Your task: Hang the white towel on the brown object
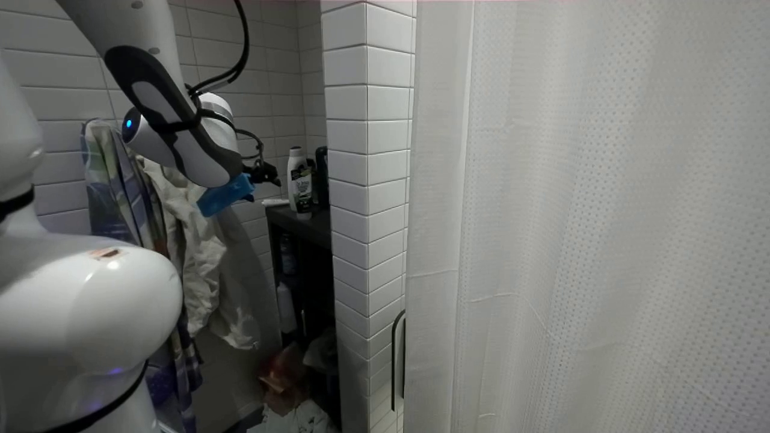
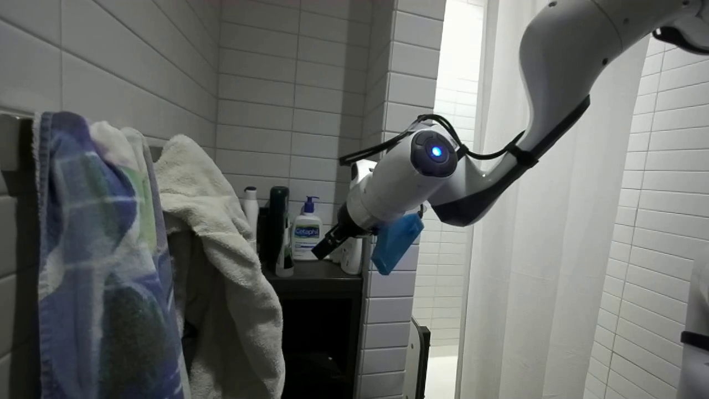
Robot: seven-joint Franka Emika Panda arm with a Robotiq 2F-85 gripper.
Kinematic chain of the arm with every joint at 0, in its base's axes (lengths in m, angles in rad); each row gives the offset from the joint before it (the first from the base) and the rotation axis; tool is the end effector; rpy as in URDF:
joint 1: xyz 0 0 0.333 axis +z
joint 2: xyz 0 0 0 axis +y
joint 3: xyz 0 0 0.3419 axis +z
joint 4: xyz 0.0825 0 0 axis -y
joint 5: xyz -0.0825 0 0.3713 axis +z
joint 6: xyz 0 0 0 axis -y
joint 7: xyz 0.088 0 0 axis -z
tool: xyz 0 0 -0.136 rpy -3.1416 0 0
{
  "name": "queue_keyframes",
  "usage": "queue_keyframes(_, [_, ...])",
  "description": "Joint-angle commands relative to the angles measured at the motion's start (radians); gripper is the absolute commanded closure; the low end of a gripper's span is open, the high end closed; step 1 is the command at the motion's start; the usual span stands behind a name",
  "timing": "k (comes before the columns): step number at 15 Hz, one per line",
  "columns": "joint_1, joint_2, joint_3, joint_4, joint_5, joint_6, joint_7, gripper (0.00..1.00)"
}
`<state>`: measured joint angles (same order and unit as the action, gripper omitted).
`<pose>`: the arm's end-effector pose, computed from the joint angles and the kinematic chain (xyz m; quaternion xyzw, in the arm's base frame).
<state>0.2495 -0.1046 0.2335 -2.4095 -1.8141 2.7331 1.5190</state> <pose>0.4232 0.2519 0.3803 0.8364 0.2619 0.4580 0.1485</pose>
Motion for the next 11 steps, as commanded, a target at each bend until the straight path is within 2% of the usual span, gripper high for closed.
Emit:
queue_keyframes(1, [-0.039, -0.140, -0.052, -0.158, 0.052, 0.075, -0.045, 0.00])
queue_keyframes(5, [-0.077, -0.247, -0.126, -0.333, 0.100, 0.204, -0.105, 0.00])
queue_keyframes(6, [-0.056, -0.154, -0.101, -0.238, 0.066, 0.149, -0.057, 0.00])
queue_keyframes(8, [-0.065, -0.197, -0.125, -0.298, 0.072, 0.181, -0.073, 0.00])
queue_keyframes(11, [-0.064, -0.220, -0.129, -0.314, 0.075, 0.187, -0.075, 0.00])
